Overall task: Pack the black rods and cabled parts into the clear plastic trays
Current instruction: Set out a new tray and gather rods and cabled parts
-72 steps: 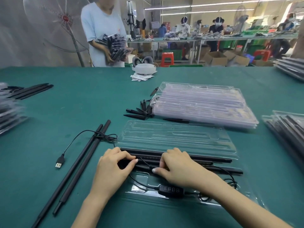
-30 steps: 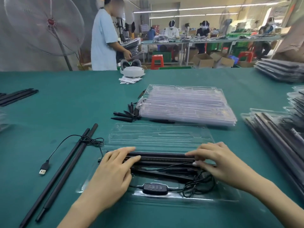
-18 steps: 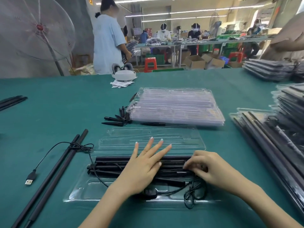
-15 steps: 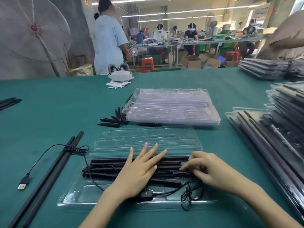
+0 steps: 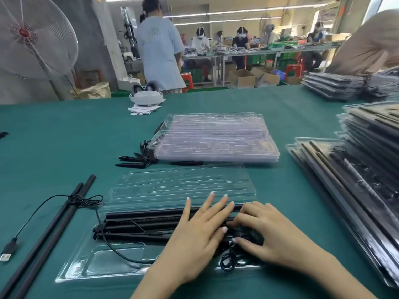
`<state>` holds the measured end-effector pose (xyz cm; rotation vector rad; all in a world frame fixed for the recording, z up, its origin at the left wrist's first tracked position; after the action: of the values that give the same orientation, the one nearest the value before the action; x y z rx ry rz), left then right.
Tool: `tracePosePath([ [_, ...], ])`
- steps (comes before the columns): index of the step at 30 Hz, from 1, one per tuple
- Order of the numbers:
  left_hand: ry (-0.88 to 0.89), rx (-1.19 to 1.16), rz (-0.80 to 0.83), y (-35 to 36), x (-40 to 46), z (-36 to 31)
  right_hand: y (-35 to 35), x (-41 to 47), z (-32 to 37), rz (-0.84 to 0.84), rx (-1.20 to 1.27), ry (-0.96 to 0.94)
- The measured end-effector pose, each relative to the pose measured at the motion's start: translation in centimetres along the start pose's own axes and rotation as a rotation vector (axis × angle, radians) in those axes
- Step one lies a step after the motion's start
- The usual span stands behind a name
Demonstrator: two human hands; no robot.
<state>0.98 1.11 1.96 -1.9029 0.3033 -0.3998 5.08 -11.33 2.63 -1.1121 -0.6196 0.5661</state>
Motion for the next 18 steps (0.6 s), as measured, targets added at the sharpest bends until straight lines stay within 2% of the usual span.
tracePosePath([
  [4, -0.018, 0.000, 0.106, 0.7, -0.3, -0.1, -0.3, -0.1, 0.4, -0.036, -0.035, -0.010],
  [10, 0.017, -0.081, -0.006, 0.0, -1.1, -0.9, -0.7, -0.1, 0.4, -0.068, -0.089, 0.020],
  [14, 0.000, -0.187, -0.073, -0.7, -1.3, -1.0, -0.7, -0.4, 0.3, -0.077, -0.039, 0.028],
  [18, 0.005, -0.179, -0.087, -0.7, -1.4, -0.9, -0.4, -0.4, -0.2, -0.041, 0.075, 0.049],
])
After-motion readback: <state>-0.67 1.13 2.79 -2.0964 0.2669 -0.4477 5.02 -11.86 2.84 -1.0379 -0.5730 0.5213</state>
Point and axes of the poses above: each hand's wrist, its own x-axis towards the middle knuckle, its own y-axis out of the palm, z = x × y, the point moved 7 cm from there along x, towards the middle knuckle, and after that the axes turned 8 degrees about y, right-handed, at the moved point
